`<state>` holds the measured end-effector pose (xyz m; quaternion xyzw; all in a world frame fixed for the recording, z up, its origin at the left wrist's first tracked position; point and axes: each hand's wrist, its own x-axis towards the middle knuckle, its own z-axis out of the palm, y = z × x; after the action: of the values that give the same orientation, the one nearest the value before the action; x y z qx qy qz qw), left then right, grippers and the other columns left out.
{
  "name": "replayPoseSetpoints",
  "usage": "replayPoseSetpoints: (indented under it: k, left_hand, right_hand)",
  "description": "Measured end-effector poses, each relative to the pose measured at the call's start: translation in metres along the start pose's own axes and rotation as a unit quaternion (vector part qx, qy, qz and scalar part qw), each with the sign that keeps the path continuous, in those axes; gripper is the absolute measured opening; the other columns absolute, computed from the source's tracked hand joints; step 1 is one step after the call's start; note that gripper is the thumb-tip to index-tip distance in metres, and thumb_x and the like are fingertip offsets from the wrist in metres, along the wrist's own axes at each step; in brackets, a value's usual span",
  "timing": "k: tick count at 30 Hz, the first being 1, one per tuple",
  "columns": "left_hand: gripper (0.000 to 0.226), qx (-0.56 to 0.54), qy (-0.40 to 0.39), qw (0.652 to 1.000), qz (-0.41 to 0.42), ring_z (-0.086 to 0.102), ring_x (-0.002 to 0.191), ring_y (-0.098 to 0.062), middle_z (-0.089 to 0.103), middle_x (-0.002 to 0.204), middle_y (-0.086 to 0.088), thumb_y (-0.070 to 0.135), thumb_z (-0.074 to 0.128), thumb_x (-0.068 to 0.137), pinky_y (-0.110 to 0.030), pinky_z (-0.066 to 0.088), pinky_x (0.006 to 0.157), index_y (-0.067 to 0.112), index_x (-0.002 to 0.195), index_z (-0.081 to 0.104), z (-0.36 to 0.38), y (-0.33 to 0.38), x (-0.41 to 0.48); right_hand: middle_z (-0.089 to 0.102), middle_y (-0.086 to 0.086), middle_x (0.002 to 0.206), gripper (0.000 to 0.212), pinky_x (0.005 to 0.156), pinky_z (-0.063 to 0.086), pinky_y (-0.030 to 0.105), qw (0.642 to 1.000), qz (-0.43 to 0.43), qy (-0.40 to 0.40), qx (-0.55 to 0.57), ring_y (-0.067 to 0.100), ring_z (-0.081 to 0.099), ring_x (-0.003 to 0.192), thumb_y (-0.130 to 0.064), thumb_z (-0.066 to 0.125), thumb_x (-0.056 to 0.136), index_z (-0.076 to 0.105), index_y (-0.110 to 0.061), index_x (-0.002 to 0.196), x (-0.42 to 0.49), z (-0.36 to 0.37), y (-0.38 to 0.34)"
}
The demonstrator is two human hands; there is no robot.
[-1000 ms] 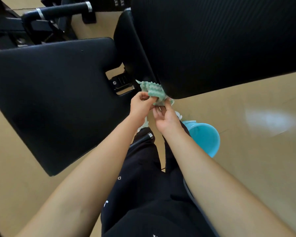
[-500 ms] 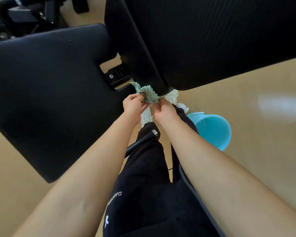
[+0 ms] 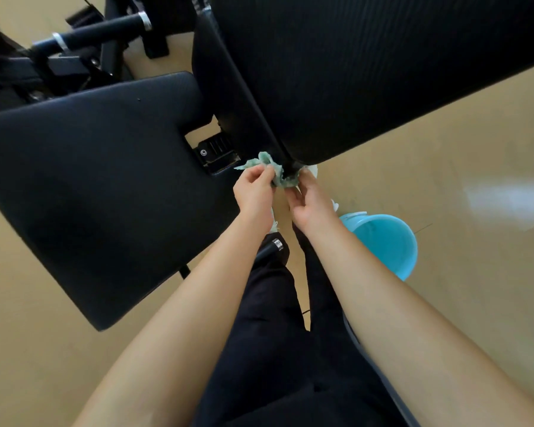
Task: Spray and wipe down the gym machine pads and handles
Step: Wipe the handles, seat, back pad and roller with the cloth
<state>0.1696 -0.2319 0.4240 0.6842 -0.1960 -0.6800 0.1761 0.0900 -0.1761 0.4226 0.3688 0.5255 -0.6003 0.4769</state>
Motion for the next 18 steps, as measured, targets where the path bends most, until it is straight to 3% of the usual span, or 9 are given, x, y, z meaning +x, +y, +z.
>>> replayPoseSetpoints:
  k: [2, 6, 8, 11, 14, 18]
  left_hand:
    - [0.007, 0.037, -0.011, 0.998, 0.055, 0.074, 0.106, -0.023, 0.076, 0.108, -0.007, 0.017, 0.074, 0.094, -0.040, 0.061, 0.096, 0.013, 0.100, 0.074, 0.005, 0.008, -0.014]
    - [0.010, 0.081, -0.020, 0.990, 0.114, 0.073, 0.102, -0.016, 0.076, 0.107, -0.003, 0.017, 0.075, 0.094, -0.032, 0.061, 0.091, 0.014, 0.103, 0.075, 0.013, 0.031, -0.031]
    - [0.006, 0.091, -0.007, 0.988, 0.123, 0.071, 0.098, -0.014, 0.075, 0.104, -0.003, 0.013, 0.073, 0.094, -0.030, 0.060, 0.091, 0.013, 0.101, 0.074, 0.015, 0.044, -0.028]
    - [0.008, 0.128, 0.006, 0.982, 0.137, 0.067, 0.086, -0.012, 0.070, 0.094, -0.001, 0.009, 0.072, 0.094, -0.031, 0.059, 0.085, 0.017, 0.094, 0.070, 0.015, 0.063, -0.013]
    - [0.015, 0.165, -0.029, 0.971, 0.168, 0.062, 0.080, -0.013, 0.063, 0.087, 0.000, 0.004, 0.072, 0.092, -0.030, 0.058, 0.077, 0.017, 0.095, 0.065, 0.009, 0.075, 0.003]
    - [0.015, 0.183, -0.048, 0.971, 0.144, 0.070, 0.095, -0.028, 0.069, 0.100, -0.010, 0.004, 0.068, 0.095, -0.048, 0.060, 0.087, 0.018, 0.099, 0.063, -0.006, 0.053, 0.012]
  right_hand:
    - [0.068, 0.014, 0.132, 0.032, 0.083, 0.061, 0.025, 0.999, -0.007, -0.029, -0.011, 0.017, 0.070, 0.110, -0.011, 0.061, 0.102, 0.063, -0.005, 0.133, -0.008, -0.001, -0.004]
    - [0.067, 0.022, 0.133, 0.041, 0.102, 0.057, 0.038, 0.998, -0.012, -0.058, 0.013, 0.026, 0.072, 0.115, -0.006, 0.068, 0.096, 0.060, 0.002, 0.135, -0.023, -0.002, -0.004]
    - [0.068, 0.025, 0.128, 0.043, 0.087, 0.062, 0.032, 0.998, -0.016, -0.051, 0.037, 0.024, 0.077, 0.098, 0.002, 0.069, 0.093, 0.056, 0.007, 0.134, -0.031, 0.006, -0.005]
    - [0.070, 0.018, 0.101, 0.021, 0.069, 0.063, 0.028, 0.999, -0.023, -0.012, 0.023, 0.023, 0.075, 0.080, 0.011, 0.066, 0.092, 0.056, -0.002, 0.106, -0.032, 0.015, -0.009]
    - [0.067, 0.014, 0.091, 0.024, 0.064, 0.061, 0.024, 1.000, -0.017, 0.002, 0.020, 0.022, 0.069, 0.079, 0.011, 0.062, 0.095, 0.049, -0.008, 0.090, -0.026, 0.017, -0.010]
    - [0.068, 0.015, 0.098, 0.018, 0.062, 0.061, 0.023, 0.999, -0.004, -0.012, 0.041, 0.023, 0.070, 0.087, 0.006, 0.064, 0.096, 0.053, -0.007, 0.091, -0.019, 0.011, -0.001]
